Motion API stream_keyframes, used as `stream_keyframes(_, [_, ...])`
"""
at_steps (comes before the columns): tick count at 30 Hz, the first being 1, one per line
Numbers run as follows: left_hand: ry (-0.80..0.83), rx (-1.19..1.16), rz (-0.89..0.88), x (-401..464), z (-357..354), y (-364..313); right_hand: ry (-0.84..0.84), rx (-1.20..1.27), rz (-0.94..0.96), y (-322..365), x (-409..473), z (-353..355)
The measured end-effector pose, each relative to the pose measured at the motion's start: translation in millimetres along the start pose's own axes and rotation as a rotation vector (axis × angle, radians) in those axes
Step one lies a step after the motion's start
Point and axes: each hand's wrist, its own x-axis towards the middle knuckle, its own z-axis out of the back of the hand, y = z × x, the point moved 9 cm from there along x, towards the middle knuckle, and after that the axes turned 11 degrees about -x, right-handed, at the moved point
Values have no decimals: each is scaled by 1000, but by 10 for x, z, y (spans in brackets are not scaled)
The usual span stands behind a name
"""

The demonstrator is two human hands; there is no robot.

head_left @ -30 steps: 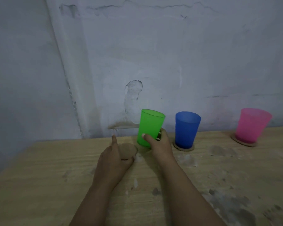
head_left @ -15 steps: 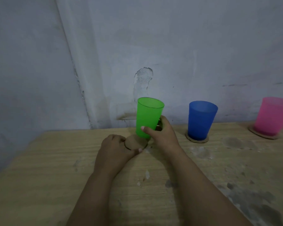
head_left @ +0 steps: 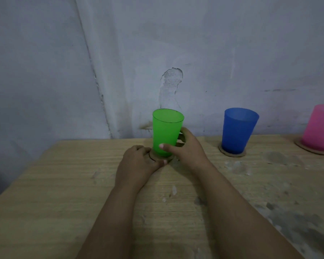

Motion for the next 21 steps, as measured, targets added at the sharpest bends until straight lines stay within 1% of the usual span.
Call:
stream_keyframes(5, [5,-1,-47,-2,5,-45,44,-84,11,9,-30,-52])
stream_keyframes(9, [-5,4,-47,7,10,-32,56,-139,18,24,-33,-72])
stream_keyframes(21, [-4,-4,-24,12,0,-10,62,-167,7,-18,-26,-95])
